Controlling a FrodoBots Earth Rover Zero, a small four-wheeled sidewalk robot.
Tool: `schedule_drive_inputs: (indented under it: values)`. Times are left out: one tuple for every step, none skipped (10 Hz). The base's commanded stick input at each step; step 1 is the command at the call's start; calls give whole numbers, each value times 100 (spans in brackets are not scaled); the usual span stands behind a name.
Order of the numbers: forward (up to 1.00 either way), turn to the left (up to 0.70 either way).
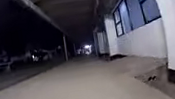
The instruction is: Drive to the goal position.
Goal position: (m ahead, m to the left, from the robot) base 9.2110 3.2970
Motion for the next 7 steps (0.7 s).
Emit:
schedule_drive_inputs:
  values:
    - [100, 0]
    - [100, 0]
    - [100, 0]
    - [100, 0]
    - [100, 0]
    - [100, 0]
    - [100, 0]
